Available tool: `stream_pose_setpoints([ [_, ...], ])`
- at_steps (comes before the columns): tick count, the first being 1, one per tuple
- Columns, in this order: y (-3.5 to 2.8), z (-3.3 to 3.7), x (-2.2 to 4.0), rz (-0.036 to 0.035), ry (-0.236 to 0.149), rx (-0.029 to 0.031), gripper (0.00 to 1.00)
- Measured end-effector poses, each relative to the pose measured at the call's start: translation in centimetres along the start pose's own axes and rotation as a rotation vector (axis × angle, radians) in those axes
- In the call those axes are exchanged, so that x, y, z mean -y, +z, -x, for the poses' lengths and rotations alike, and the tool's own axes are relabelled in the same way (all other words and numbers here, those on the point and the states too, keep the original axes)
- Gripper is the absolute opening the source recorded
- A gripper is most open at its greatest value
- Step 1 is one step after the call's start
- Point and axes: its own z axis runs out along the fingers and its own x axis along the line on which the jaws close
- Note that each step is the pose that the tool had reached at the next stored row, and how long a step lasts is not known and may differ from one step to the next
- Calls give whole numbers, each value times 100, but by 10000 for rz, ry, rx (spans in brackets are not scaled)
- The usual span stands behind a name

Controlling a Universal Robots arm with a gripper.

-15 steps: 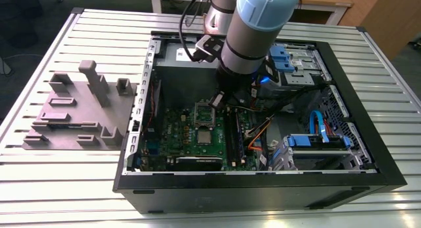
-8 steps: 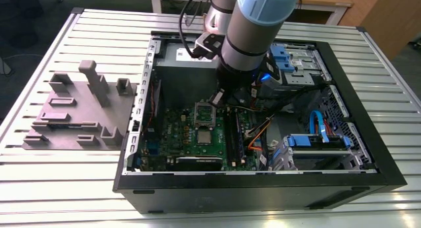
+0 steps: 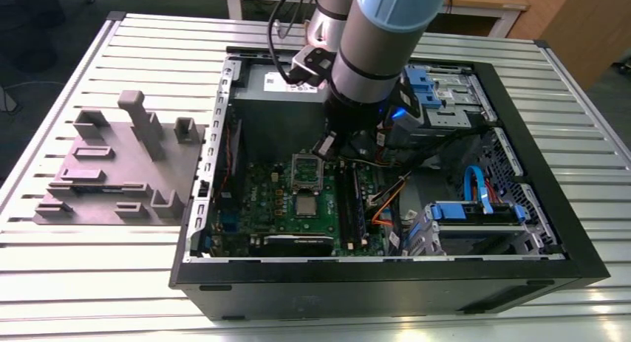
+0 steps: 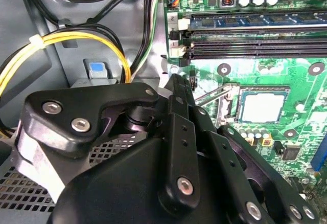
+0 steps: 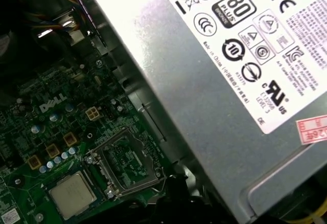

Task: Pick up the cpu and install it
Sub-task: 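Close the cpu cover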

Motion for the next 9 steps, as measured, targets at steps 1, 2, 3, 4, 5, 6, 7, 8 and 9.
stream_pose_setpoints([
  [1, -4, 0, -1, -10, 2, -14, 10],
  [2, -8, 1, -2, -23, 4, -32, 10],
  [3, -10, 1, -3, -42, 7, -60, 10],
  [4, -11, 0, -4, -73, 12, -103, 10],
  [5, -13, -1, -5, -107, 17, -154, 10],
  [6, -14, -1, -6, -145, 21, -209, 10],
  [7, -15, -2, -7, -180, 27, -260, 10],
  [8, -18, -2, -7, -200, 28, -288, 10],
  [9, -22, -2, -8, -206, 29, -299, 10],
])
